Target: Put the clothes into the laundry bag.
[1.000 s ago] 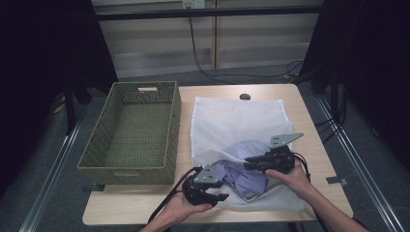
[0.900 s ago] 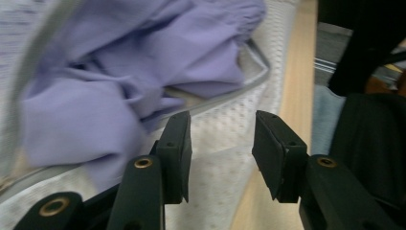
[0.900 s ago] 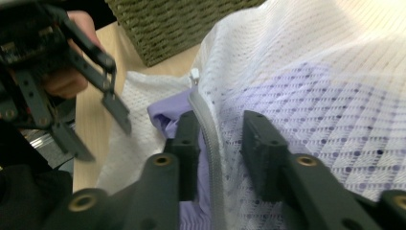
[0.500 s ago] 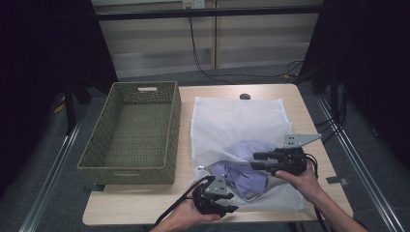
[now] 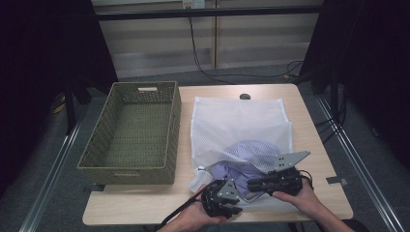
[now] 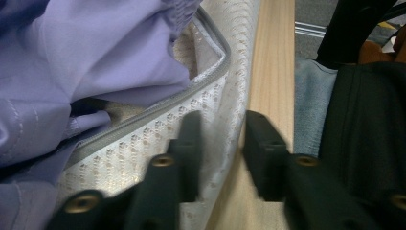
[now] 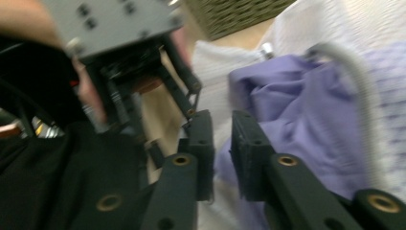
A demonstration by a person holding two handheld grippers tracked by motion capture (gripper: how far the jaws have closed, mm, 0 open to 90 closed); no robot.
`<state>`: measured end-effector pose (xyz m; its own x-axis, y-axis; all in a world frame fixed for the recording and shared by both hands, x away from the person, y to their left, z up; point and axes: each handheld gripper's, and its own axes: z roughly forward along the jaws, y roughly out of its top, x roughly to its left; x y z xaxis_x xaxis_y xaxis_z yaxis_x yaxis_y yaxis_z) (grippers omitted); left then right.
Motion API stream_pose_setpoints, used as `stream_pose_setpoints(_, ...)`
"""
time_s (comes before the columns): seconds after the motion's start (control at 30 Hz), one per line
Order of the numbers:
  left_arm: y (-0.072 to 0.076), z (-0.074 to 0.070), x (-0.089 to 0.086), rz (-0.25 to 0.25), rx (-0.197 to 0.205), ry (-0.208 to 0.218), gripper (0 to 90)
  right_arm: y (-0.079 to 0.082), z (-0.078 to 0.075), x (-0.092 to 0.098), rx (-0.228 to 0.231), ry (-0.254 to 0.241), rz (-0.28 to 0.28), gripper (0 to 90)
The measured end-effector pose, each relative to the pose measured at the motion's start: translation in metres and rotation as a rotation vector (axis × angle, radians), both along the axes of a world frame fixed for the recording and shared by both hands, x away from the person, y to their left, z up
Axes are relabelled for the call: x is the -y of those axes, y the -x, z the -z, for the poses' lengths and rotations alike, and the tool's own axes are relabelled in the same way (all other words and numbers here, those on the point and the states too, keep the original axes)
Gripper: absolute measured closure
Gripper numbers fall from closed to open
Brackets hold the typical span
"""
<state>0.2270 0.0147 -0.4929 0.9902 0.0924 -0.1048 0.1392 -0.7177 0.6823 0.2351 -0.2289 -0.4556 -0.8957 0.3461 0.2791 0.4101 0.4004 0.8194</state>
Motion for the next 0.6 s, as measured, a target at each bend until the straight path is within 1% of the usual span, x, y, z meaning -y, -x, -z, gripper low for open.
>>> stream_pose_setpoints(0.03,0.0,0.0,0.0,-0.011,0.019,-0.006,75.2,0.003,0.001,0.0,-0.005,0.0,-0.007,82.9)
stream_pose_setpoints(0.07,-0.001,0.001,0.0,-0.023,0.014,0.001,78.3,0.005,0.002,0.0,-0.009,0.001,-0.019,85.0)
stream_pose_setpoints(0.13,-0.004,0.0,0.0,-0.014,0.011,-0.011,84.4,0.009,0.006,-0.001,-0.027,0.026,-0.032,86.4)
stream_pose_setpoints(0.17,-0.004,0.001,0.0,-0.025,0.017,-0.002,86.6,0.01,0.009,-0.002,-0.031,0.042,-0.039,87.4)
stream_pose_setpoints(0.2,-0.005,0.001,0.0,-0.02,0.012,0.005,87.8,0.009,0.012,-0.003,-0.036,0.063,-0.041,87.9)
stream_pose_setpoints(0.23,-0.005,0.001,0.001,-0.017,0.013,-0.003,88.5,0.007,0.015,-0.004,-0.043,0.077,-0.041,88.2)
stream_pose_setpoints(0.27,-0.005,0.001,0.001,-0.017,0.007,0.003,88.7,0.005,0.019,-0.005,-0.055,0.093,-0.039,88.4)
stream_pose_setpoints(0.3,-0.005,0.002,0.002,-0.02,0.015,0.006,88.9,0.003,0.023,-0.006,-0.062,0.11,-0.036,89.2)
stream_pose_setpoints(0.33,-0.004,0.001,0.002,-0.02,0.017,-0.001,89.0,0.001,0.026,-0.008,-0.06,0.119,-0.04,89.5)
stream_pose_setpoints(0.37,-0.004,0.001,0.002,-0.02,0.013,0.004,89.0,-0.002,0.029,-0.009,-0.054,0.13,-0.044,90.0)
stream_pose_setpoints(0.53,-0.006,0.001,0.001,-0.007,-0.001,-0.001,89.1,-0.011,0.04,-0.019,-0.06,0.19,-0.018,90.0)
stream_pose_setpoints(0.6,-0.005,0.001,0.001,-0.01,0.003,0.0,89.1,-0.014,0.044,-0.021,-0.063,0.211,-0.009,90.0)
